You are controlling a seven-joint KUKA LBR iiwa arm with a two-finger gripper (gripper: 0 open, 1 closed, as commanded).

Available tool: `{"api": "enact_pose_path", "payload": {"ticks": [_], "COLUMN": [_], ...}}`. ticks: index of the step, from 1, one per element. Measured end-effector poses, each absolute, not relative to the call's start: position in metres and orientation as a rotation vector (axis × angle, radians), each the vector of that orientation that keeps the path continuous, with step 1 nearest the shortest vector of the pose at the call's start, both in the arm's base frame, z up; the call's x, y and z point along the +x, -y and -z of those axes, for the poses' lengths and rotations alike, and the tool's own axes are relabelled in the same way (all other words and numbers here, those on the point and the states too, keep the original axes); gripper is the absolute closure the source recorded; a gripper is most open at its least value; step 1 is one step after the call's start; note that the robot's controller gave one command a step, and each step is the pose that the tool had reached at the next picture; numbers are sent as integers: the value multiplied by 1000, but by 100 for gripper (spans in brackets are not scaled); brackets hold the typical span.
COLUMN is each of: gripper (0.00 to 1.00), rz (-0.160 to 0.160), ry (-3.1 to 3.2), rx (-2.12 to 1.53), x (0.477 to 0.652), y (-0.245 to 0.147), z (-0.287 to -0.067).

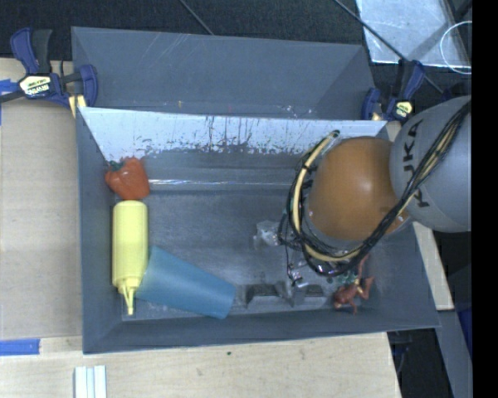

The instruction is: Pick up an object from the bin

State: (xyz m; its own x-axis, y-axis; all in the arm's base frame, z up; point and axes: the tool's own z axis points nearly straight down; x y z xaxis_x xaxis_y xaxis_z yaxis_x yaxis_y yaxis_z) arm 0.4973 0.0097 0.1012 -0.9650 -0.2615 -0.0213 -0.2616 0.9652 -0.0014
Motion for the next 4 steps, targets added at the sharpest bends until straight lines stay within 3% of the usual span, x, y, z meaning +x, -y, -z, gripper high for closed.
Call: {"api": "enact_pose_path", "payload": {"ticks": [1, 2, 3, 4], "gripper": [0, 0, 100, 100], "rz": [-11, -9, -9, -9], "ry": [-3121, -3098, -3125, -3125], "rx": [-185, -436, -185, -184], "x": [484, 500, 484, 484], "y": [-57, -43, -36, -36], "z": [-101, -75, -78, -78]}}
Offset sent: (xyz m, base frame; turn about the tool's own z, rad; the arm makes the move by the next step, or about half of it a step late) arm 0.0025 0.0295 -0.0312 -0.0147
